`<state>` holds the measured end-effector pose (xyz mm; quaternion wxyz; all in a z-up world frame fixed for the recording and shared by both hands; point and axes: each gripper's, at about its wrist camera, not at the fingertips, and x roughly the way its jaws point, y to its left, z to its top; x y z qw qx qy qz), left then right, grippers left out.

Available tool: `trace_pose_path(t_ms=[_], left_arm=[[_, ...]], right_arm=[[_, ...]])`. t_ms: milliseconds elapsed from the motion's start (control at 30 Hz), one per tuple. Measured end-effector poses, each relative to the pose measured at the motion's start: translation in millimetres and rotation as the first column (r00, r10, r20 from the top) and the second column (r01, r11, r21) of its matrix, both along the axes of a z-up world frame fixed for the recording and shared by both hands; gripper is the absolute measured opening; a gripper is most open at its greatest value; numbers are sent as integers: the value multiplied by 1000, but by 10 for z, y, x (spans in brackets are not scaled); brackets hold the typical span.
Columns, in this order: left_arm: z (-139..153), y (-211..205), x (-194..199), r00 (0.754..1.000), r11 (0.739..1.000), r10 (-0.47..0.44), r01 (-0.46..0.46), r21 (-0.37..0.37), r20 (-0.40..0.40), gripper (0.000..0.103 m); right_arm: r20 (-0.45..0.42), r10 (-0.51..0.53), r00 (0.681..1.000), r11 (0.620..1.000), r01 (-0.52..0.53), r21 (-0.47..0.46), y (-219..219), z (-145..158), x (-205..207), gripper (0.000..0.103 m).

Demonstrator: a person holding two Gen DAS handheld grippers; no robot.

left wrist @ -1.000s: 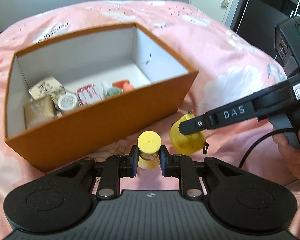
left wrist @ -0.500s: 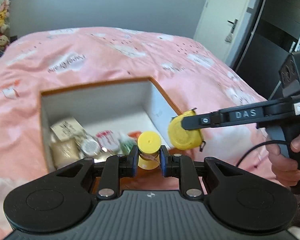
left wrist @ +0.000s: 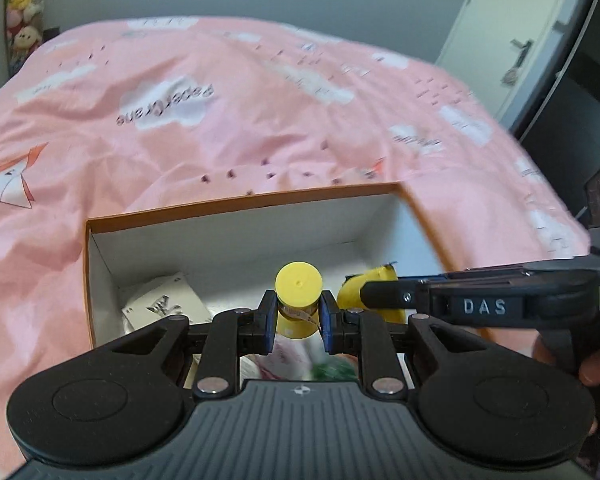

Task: Organize rigid objects
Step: 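Lower both yellow items into the box and open both tools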

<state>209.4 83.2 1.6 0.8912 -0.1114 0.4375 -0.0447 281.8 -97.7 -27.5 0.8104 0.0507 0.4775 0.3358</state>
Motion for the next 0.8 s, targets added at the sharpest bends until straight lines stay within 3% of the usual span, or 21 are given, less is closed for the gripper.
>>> trace_pose_path(t_ms=[133, 367, 800], left_arm=[[-248, 76, 226, 997, 999, 30, -28, 39, -68, 24], [-444, 67, 417, 993, 996, 29, -19, 85, -116, 24], [-555, -2, 508, 991, 995, 29, -15, 101, -134, 24]], right_arm=[[-36, -1, 999, 999, 0, -48, 263, -238, 214, 19], [-86, -17, 996, 997, 10, -73, 487, -496, 486, 19], [-143, -17, 990, 998, 8, -62, 615, -737, 630, 19]])
